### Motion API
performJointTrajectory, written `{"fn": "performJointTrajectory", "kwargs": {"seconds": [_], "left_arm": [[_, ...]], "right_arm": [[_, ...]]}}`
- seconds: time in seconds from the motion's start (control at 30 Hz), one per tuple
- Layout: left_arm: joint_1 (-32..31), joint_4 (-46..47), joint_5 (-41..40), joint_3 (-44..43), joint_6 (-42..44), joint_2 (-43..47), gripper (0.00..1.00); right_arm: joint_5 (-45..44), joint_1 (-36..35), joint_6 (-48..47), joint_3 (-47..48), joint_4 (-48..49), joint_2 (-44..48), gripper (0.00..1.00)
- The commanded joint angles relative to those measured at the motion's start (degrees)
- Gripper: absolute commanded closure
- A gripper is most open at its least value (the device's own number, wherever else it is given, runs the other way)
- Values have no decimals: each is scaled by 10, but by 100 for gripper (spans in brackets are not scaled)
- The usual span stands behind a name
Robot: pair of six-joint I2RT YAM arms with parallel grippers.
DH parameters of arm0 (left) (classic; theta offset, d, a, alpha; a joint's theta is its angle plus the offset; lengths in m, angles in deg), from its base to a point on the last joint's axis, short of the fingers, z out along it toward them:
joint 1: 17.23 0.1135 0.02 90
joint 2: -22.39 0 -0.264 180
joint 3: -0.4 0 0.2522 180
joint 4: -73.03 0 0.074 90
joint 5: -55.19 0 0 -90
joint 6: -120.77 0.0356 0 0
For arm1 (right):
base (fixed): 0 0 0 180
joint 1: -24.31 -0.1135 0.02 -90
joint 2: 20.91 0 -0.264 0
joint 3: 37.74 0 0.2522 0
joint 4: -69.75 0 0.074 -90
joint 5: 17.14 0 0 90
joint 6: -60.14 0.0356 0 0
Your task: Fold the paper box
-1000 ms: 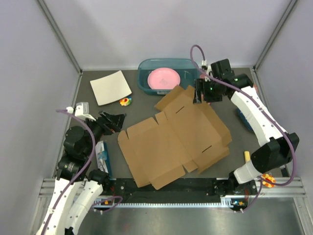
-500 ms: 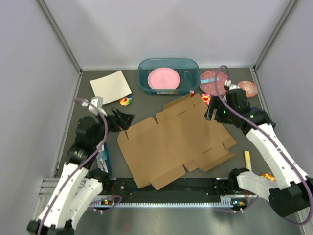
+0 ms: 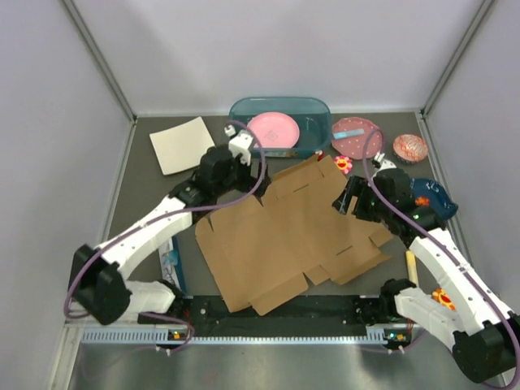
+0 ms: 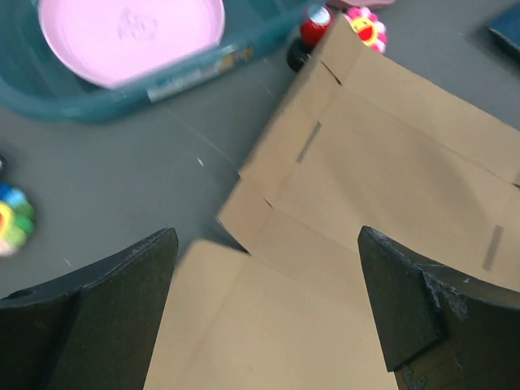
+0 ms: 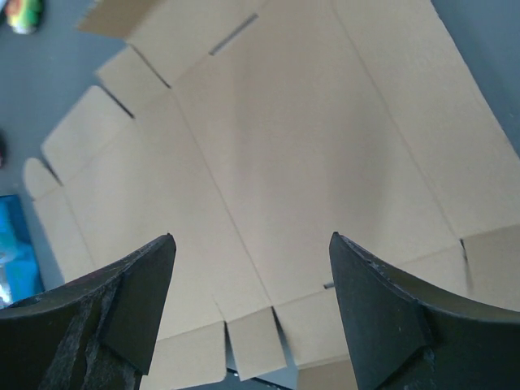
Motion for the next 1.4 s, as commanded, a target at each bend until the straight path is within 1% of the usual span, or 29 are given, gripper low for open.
{"fn": "performJointTrajectory", "kwargs": {"seconds": [0.0,0.07,0.17,0.27,0.37,0.63,0.73,0.87,1.0,1.1,1.2,1.23,1.27,1.33,1.37], "left_arm": [[-3,60,-52,-71,135,-85,2],[-3,56,-51,-91,168,-130,3],[-3,56,-33,-120,221,-184,8],[-3,62,-31,-150,257,-232,9],[-6,60,-8,-178,281,-266,9],[-21,44,27,-245,286,-337,9],[-36,33,41,-265,307,-359,10],[-44,6,38,-293,321,-393,11],[-45,-2,31,-305,335,-418,12],[-45,-26,35,-330,351,-447,17],[-45,-37,30,-352,361,-469,25],[-45,-39,30,-355,358,-474,30],[-45,-40,34,-357,355,-472,38],[-45,-32,49,-349,343,-457,47],[-45,-27,49,-337,341,-450,59]], "right_arm": [[44,-5,9,2,40,42,23],[50,-5,6,-5,39,55,23],[62,-5,3,-16,34,80,23],[79,-5,5,-23,28,101,23],[86,-5,-3,-23,15,113,23],[86,-5,-18,-18,8,110,23],[86,-5,-19,-17,6,111,23],[88,-5,-17,-16,2,112,23],[83,-5,-14,-13,-8,123,23],[81,-5,-13,-10,-15,128,23],[77,-5,-11,-8,-25,132,23],[76,-5,-11,-7,-29,134,23],[75,-5,-9,-6,-32,137,23],[68,-4,-10,-5,-34,139,23],[67,-5,-9,-4,-34,140,23]]}}
